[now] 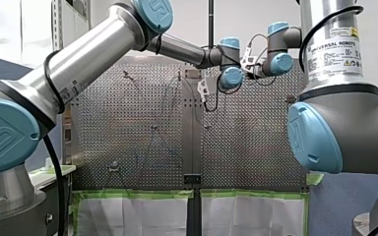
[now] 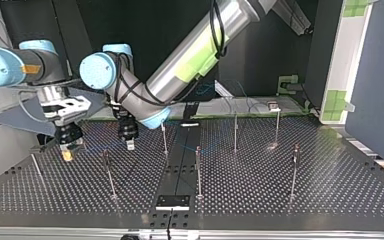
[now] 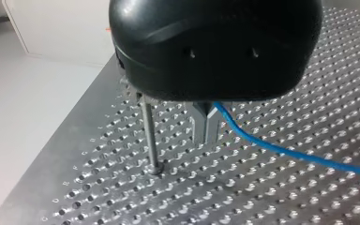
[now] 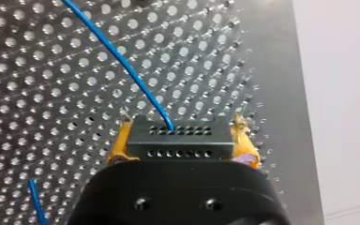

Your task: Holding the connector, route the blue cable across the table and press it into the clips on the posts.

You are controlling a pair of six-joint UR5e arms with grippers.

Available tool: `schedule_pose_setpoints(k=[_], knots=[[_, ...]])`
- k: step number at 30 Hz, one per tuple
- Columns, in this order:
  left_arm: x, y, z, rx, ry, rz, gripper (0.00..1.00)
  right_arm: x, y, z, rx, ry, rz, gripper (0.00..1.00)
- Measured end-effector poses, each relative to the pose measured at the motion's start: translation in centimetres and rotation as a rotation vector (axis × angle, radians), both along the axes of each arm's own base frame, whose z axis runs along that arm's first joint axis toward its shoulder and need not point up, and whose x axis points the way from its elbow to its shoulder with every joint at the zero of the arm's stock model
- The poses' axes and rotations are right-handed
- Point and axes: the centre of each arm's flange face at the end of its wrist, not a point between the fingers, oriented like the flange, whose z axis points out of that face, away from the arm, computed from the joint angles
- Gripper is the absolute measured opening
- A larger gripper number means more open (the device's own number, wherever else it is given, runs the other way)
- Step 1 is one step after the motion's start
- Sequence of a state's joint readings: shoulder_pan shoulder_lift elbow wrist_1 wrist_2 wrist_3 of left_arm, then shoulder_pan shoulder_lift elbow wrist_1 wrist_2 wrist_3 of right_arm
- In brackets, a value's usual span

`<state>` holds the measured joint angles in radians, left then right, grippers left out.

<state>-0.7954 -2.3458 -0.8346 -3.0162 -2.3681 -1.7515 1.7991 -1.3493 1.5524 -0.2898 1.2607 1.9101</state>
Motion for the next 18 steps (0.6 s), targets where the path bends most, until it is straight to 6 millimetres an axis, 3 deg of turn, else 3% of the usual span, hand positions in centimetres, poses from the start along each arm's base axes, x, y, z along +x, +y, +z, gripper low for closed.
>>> schedule_pose_setpoints(k=[18], knots=[[4.6, 2.1, 0.0, -0.004, -0.043, -0.048, 0.00, -1.2, -1.2, 1.0, -0.014, -0.011, -0.016, 0.00]])
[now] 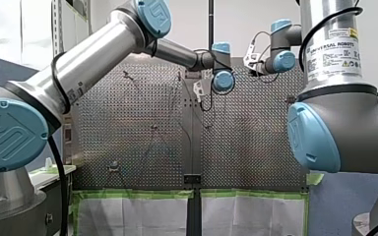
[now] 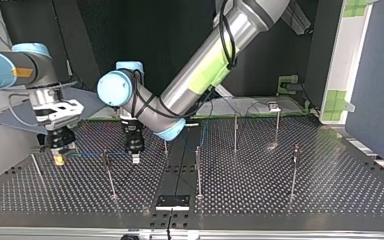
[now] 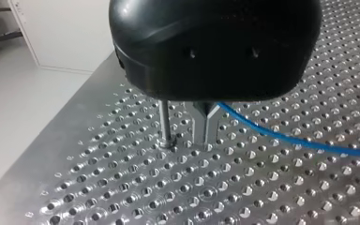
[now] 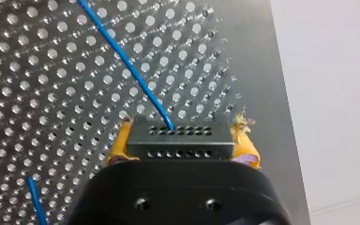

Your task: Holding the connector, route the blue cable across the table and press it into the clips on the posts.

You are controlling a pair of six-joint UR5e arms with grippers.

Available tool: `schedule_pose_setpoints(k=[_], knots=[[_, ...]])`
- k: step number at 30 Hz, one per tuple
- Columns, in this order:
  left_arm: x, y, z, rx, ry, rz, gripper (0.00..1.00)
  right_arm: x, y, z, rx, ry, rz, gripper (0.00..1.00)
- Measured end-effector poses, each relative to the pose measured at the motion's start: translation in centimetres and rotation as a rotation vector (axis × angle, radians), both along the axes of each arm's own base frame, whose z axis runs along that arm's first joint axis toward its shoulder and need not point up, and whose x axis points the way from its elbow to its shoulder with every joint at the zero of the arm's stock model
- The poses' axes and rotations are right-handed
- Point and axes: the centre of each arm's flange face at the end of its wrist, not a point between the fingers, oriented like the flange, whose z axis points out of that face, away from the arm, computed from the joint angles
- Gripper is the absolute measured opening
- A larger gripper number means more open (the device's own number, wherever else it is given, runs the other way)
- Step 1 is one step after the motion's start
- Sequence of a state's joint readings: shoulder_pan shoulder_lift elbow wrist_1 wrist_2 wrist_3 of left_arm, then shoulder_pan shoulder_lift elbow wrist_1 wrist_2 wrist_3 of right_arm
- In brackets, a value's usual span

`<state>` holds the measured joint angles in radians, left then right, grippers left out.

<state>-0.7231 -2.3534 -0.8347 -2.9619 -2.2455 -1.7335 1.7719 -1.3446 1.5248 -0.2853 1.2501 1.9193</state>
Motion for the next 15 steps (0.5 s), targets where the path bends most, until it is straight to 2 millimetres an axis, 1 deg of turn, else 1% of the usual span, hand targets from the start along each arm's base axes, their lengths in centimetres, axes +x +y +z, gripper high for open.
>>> schedule_pose_setpoints(k=[8, 11, 15], knots=[[3.0, 2.3, 0.1, 0.005, -0.010, -0.007, 0.00, -0.8, -1.3, -0.4, 0.005, 0.000, -0.012, 0.00], [3.4, 2.7, 0.0, 0.010, -0.008, -0.009, 0.00, -1.0, -1.8, -0.3, 0.002, -0.003, -0.016, 0.00], [3.5, 2.8, 0.0, 0.017, -0.003, -0.011, 0.00, -1.5, -2.3, -0.1, -0.003, -0.007, -0.024, 0.00]])
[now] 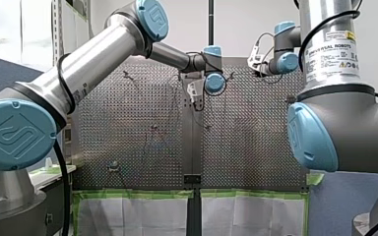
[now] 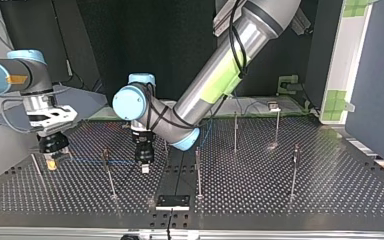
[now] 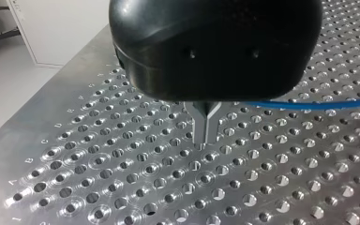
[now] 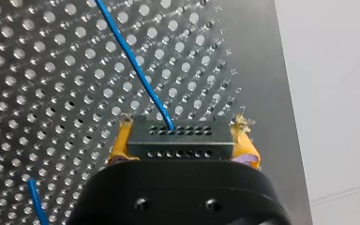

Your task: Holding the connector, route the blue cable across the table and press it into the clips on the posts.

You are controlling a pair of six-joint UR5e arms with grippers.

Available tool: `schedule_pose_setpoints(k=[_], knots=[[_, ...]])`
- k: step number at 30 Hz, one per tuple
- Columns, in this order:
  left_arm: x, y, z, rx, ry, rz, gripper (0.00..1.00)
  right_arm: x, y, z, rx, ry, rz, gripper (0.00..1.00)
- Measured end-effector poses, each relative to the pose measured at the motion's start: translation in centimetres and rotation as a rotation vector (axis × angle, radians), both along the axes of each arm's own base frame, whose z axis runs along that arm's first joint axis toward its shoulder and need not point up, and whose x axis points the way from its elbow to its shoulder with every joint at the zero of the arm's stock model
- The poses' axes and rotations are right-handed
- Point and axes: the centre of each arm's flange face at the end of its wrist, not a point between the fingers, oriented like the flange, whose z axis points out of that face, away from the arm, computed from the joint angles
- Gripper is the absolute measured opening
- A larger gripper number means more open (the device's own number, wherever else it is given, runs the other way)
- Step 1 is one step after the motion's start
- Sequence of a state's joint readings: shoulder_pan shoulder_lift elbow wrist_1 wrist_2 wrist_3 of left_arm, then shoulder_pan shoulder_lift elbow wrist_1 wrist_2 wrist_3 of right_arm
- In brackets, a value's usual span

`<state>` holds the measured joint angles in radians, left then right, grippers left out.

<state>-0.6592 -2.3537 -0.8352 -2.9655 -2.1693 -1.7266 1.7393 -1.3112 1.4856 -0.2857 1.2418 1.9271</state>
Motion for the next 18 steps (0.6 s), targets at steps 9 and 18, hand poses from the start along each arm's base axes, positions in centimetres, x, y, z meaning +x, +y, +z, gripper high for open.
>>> schedule_pose_setpoints(k=[9, 18], knots=[[-0.44, -0.40, -0.08, 0.008, 0.006, -0.011, 0.25, -0.80, -0.63, -0.28, 0.002, 0.001, -0.014, 0.00], [-1.03, -0.92, -0.22, 0.017, 0.017, -0.031, 0.99, -0.88, -0.70, -0.37, 0.002, 0.004, -0.014, 0.00]])
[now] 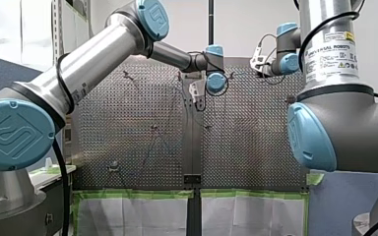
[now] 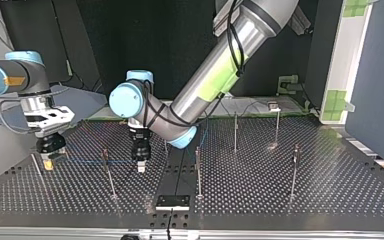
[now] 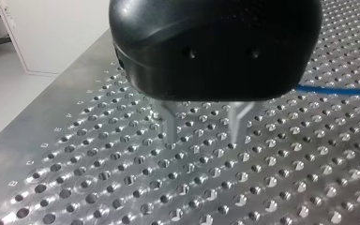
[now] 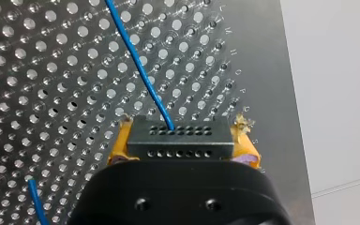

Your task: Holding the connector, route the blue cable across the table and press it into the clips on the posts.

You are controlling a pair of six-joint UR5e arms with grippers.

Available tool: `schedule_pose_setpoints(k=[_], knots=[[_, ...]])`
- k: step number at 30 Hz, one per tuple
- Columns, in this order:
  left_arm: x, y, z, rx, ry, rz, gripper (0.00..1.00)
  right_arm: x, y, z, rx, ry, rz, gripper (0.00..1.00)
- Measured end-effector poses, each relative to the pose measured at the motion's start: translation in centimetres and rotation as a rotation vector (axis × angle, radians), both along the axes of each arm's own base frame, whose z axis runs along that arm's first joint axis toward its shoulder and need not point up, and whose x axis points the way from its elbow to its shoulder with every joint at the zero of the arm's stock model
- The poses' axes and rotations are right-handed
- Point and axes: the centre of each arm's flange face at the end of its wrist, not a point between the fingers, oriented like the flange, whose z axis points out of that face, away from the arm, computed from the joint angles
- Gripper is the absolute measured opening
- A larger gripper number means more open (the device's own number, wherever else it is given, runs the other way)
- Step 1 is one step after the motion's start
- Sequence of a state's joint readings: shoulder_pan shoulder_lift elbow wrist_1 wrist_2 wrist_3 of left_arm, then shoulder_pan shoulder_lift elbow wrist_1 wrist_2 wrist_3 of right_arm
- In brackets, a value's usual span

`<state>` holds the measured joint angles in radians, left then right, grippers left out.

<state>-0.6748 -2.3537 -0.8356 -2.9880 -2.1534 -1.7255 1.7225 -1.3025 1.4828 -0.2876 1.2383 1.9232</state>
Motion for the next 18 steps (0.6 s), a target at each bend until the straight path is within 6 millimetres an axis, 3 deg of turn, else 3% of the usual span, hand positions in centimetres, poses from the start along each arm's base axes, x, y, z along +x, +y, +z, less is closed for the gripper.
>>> schedule_pose_setpoints(k=[11, 18], knots=[[-1.8, -1.1, 0.0, 0.013, 0.038, -0.042, 0.99, 0.0, 0.0, 0.0, 0.001, 0.001, 0.001, 0.00], [-3.6, -1.1, 1.4, 0.018, 0.064, -0.020, 0.99, 0.0, 0.0, -0.1, 0.003, 0.002, 0.003, 0.00]])
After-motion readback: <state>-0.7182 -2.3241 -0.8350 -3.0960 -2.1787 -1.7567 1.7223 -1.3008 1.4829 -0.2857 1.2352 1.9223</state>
